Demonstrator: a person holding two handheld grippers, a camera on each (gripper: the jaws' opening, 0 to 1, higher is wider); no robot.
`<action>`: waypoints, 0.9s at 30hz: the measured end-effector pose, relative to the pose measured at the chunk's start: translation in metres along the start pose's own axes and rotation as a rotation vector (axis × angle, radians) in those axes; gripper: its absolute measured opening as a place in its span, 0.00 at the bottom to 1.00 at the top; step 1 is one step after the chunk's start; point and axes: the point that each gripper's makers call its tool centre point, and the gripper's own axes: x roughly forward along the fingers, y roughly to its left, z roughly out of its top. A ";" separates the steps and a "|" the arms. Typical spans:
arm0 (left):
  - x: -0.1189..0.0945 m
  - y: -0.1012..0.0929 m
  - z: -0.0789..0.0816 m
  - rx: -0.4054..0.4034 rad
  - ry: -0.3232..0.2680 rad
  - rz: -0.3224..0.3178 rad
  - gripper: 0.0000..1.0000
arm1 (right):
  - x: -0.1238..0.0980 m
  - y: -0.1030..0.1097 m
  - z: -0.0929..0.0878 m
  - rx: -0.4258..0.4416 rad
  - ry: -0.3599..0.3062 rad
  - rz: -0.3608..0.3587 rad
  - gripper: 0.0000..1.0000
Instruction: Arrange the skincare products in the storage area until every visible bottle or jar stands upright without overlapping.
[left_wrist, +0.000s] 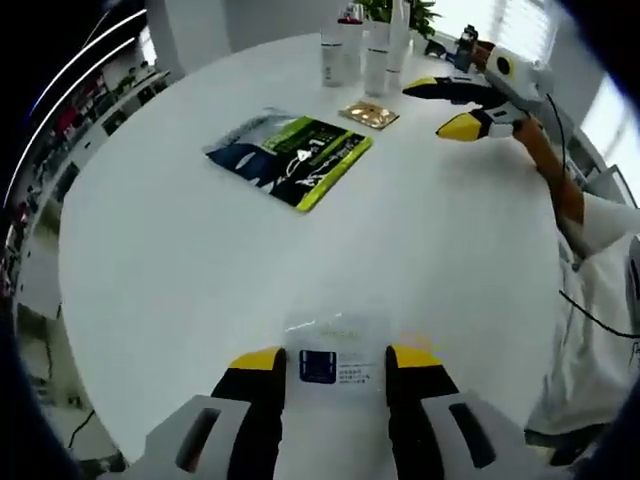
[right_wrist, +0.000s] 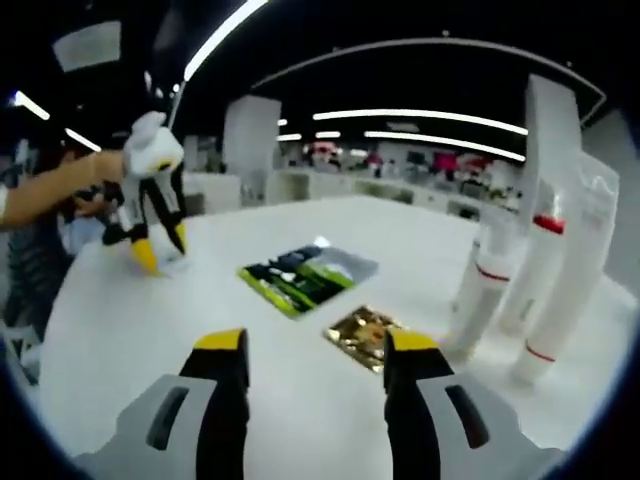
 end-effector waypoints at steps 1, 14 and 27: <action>-0.002 -0.001 0.010 -0.010 -0.058 0.005 0.40 | 0.001 0.003 0.000 0.013 -0.005 0.014 0.54; -0.026 -0.019 0.144 -0.003 -0.723 0.115 0.40 | -0.008 0.032 0.023 0.123 -0.126 0.180 0.45; -0.041 -0.049 0.217 -0.346 -1.342 -0.103 0.40 | -0.023 0.010 0.053 0.097 -0.296 0.060 0.30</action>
